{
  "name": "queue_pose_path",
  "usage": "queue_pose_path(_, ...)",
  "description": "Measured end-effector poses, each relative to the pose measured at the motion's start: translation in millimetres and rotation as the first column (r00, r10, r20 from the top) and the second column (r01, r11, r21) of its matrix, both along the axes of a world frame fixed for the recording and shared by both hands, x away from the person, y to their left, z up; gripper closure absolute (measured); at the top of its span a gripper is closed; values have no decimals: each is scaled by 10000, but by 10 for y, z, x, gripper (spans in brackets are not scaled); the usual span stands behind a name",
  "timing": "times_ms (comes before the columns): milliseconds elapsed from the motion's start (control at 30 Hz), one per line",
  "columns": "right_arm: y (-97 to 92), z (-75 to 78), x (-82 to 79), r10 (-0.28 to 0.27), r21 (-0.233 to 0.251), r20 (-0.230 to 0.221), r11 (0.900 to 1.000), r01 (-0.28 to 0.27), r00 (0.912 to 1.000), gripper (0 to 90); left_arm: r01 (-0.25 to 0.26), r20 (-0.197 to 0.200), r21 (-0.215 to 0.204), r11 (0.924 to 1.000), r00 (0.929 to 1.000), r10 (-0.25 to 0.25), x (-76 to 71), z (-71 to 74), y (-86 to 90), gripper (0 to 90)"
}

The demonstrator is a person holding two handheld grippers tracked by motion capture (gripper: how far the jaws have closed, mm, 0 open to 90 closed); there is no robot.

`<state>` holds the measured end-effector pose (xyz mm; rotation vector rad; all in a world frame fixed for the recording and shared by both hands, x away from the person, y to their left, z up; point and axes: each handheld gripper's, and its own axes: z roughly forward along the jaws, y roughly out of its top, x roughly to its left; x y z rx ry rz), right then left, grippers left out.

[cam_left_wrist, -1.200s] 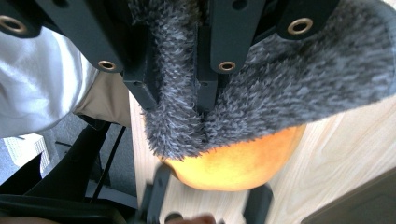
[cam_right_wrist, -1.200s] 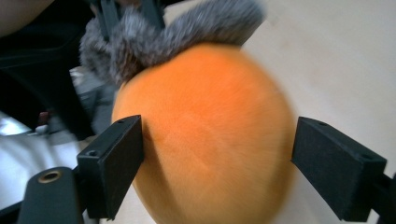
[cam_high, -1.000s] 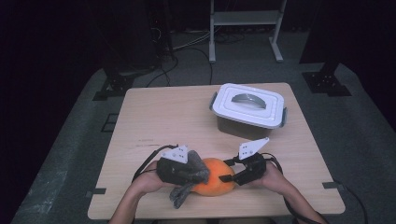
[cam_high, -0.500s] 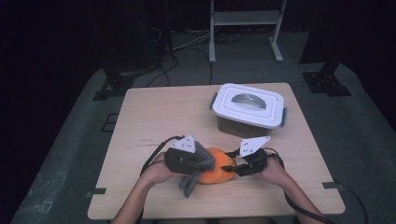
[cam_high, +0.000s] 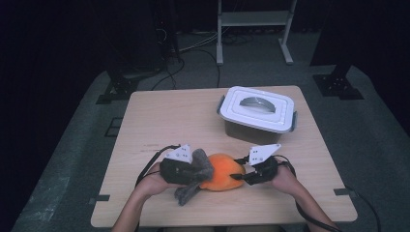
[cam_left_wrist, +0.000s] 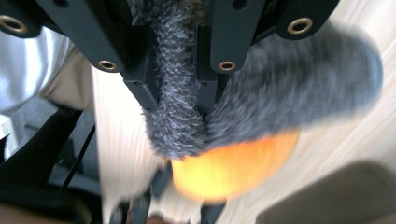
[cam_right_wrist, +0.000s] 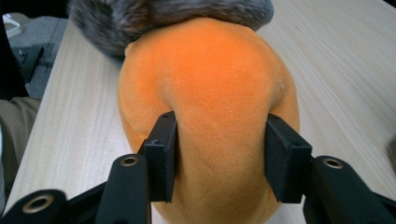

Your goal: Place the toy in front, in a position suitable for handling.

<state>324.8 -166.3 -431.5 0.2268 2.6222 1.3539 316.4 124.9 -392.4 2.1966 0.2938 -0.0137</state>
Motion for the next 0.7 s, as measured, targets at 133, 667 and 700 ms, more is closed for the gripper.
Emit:
queue_pose_path(133, 42, 50, -80, 203, -260, -294, 9994, -211, 9994, 305, 112, 163, 216, 9997, 9998, -115, 19, 19, -138, 743)
queue_pose_path(667, -3, -42, -29, -383, 380, -1346, 9983, 438, 9902, 273, -24, -205, 663, 9978, 9998, 38, 8, -93, 23, 743)
queue_pose_path(700, -2, -41, -26, -403, 379, -1331, 9982, 457, 9903, 273, -57, -231, 677, 9977, 9997, 73, 14, -99, 39, 742)
